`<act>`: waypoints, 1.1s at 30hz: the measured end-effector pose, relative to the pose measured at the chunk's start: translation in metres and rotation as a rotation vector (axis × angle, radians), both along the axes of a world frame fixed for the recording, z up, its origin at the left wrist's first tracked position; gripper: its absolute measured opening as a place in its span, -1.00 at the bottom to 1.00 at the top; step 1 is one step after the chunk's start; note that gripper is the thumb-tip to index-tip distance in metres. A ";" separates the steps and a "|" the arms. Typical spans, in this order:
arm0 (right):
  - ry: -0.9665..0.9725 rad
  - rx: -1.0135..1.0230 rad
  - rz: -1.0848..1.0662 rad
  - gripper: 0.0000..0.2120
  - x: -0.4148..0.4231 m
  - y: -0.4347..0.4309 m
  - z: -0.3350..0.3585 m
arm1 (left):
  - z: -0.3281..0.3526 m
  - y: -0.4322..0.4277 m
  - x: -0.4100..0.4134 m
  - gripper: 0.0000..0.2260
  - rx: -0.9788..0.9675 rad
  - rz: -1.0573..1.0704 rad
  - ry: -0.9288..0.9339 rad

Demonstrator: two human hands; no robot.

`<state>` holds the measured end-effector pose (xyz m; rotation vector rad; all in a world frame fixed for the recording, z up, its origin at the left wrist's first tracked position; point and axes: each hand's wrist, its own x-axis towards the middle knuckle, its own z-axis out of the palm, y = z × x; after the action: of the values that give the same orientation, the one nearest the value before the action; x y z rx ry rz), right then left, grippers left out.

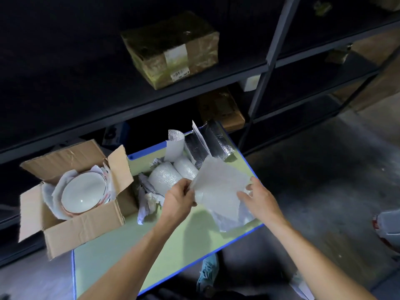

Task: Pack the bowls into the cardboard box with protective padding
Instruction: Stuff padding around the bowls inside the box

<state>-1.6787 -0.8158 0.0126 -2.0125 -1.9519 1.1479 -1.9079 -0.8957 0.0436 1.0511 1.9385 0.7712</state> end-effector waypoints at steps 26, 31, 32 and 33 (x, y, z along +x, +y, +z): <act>0.423 0.117 0.316 -0.80 -0.179 -0.032 0.155 | 0.076 -0.073 -0.166 -0.85 0.223 0.234 0.169; 0.205 0.234 0.308 -0.84 -0.208 -0.037 0.163 | 0.070 -0.071 -0.205 -0.80 0.159 0.146 0.296; 0.178 0.249 0.304 -0.82 -0.214 -0.040 0.165 | 0.070 -0.068 -0.210 -0.78 0.150 0.098 0.312; 0.149 0.258 0.293 -0.80 -0.219 -0.043 0.169 | 0.070 -0.066 -0.215 -0.76 0.146 0.046 0.333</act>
<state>-1.8976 -0.8586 0.1814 -1.5086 -2.2346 1.0005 -2.1232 -0.9618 0.1134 1.2942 2.2183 0.8132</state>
